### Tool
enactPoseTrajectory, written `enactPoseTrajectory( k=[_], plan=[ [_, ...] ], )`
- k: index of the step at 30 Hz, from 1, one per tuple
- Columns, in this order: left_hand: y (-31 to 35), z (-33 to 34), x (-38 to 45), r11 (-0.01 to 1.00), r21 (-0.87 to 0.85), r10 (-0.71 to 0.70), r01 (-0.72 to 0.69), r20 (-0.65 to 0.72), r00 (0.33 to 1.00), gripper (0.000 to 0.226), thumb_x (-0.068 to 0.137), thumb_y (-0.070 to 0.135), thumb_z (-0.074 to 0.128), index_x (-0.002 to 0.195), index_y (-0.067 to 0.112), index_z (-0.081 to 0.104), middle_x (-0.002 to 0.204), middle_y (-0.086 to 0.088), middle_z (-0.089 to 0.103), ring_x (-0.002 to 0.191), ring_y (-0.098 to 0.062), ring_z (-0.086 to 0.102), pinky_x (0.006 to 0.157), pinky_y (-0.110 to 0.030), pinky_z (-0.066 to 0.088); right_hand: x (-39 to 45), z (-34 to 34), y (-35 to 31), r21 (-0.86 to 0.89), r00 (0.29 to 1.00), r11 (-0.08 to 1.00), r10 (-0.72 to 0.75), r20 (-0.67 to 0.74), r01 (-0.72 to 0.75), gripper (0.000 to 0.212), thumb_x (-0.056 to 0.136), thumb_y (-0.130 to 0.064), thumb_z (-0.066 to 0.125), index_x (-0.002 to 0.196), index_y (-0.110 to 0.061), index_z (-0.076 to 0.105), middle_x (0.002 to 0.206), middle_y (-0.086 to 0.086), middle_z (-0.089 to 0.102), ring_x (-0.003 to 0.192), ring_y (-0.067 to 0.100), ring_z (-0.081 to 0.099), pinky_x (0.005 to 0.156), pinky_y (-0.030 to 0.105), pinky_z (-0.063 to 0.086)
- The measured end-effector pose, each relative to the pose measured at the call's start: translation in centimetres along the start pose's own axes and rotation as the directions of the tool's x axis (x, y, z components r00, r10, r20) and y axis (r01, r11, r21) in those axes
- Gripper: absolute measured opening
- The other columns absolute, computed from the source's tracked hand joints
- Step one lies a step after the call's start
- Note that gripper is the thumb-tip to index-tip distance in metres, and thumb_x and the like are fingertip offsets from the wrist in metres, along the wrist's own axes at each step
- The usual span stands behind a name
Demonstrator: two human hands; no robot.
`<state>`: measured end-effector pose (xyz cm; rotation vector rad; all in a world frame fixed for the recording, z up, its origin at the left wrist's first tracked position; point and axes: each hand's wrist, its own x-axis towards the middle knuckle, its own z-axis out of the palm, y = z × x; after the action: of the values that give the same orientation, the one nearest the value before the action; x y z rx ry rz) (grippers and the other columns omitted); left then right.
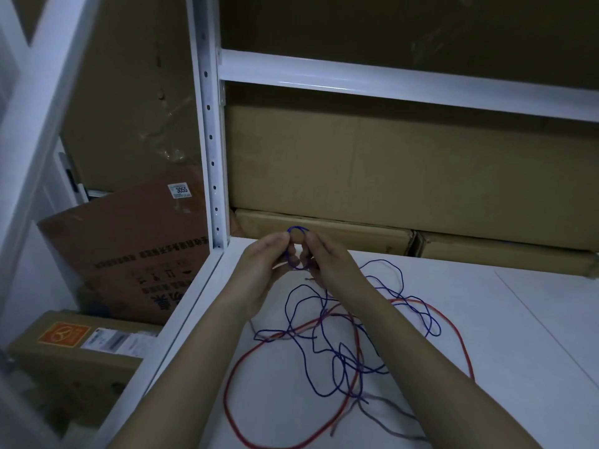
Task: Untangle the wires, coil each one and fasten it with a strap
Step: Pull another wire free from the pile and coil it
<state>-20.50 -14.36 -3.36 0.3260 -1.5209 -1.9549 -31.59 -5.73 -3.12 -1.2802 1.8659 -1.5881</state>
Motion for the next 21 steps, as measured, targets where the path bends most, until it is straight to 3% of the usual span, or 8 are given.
enactPoseTrajectory(
  k=[2,5,9,11,15,17,21],
  plan=[
    [-0.3,0.0,-0.1,0.998,0.055,0.029,-0.029,0.007,1.000,0.033,0.102,0.019,0.039,0.082,0.013,0.065,0.067,0.002,0.061,0.070,-0.010,0.060,0.078,-0.022,0.052,0.1,0.4,0.2,0.009,0.999,0.999,0.032,-0.008,-0.032,0.036,0.104,-0.033,0.035,0.085,-0.011,0.057,0.052,-0.015,0.049,0.042,0.000,0.037,0.046,0.014,0.031],
    [-0.6,0.5,-0.3,0.990,0.077,0.116,-0.114,-0.024,0.993,0.035,0.103,0.018,0.037,0.077,0.008,0.060,0.063,-0.004,0.061,0.067,-0.014,0.061,0.075,-0.025,0.052,0.0,1.1,0.4,0.027,0.994,0.993,0.111,0.012,-0.112,0.046,0.103,-0.038,0.033,0.095,0.002,0.055,0.054,-0.008,0.045,0.042,0.003,0.036,0.045,0.015,0.031],
    [-0.7,1.0,-0.4,0.984,0.039,0.176,-0.173,-0.132,0.975,0.032,0.103,0.015,0.038,0.080,0.006,0.059,0.055,-0.001,0.050,0.054,-0.011,0.053,0.062,-0.019,0.048,-0.2,1.5,0.1,0.201,0.976,0.962,0.155,0.155,-0.184,0.044,0.103,-0.039,0.031,0.070,-0.016,0.050,0.051,-0.003,0.046,0.042,0.010,0.029,0.041,0.019,0.024],
    [-0.7,0.8,-0.2,0.986,-0.037,0.154,-0.163,-0.176,0.972,0.031,0.103,0.014,0.036,0.082,0.005,0.057,0.052,0.004,0.050,0.050,-0.010,0.049,0.059,-0.017,0.047,-0.3,1.5,0.3,0.224,0.957,0.946,0.185,0.221,-0.235,0.040,0.101,-0.038,0.033,0.073,-0.015,0.050,0.050,-0.004,0.045,0.042,0.010,0.027,0.042,0.020,0.022],
    [-0.6,0.7,-0.1,0.965,-0.221,0.101,-0.143,-0.191,0.976,0.027,0.103,0.014,0.036,0.089,0.005,0.057,0.063,0.003,0.067,0.059,-0.007,0.064,0.062,-0.018,0.052,-0.9,1.8,1.2,0.187,0.931,0.950,0.182,0.318,-0.249,0.033,0.101,-0.036,0.036,0.077,-0.014,0.043,0.051,-0.005,0.042,0.043,0.010,0.026,0.042,0.022,0.024],
    [-0.6,0.7,-0.1,0.957,-0.253,0.094,-0.145,-0.202,0.975,0.027,0.104,0.014,0.034,0.095,0.004,0.057,0.073,-0.001,0.073,0.070,-0.011,0.071,0.066,-0.021,0.056,-1.1,1.9,1.4,0.182,0.932,0.953,0.174,0.319,-0.240,0.035,0.102,-0.035,0.034,0.076,-0.016,0.048,0.053,-0.004,0.045,0.042,0.008,0.029,0.043,0.022,0.025],
    [-0.1,0.0,0.4,0.968,-0.174,0.142,-0.180,-0.211,0.967,0.031,0.106,0.017,0.030,0.093,0.005,0.055,0.097,-0.005,0.073,0.090,-0.014,0.071,0.075,-0.024,0.057,-1.9,1.9,2.0,-0.106,0.944,0.981,0.185,0.274,-0.162,0.039,0.103,-0.034,0.031,0.081,-0.019,0.060,0.055,-0.004,0.050,0.043,0.006,0.038,0.045,0.021,0.031]
  ],
)
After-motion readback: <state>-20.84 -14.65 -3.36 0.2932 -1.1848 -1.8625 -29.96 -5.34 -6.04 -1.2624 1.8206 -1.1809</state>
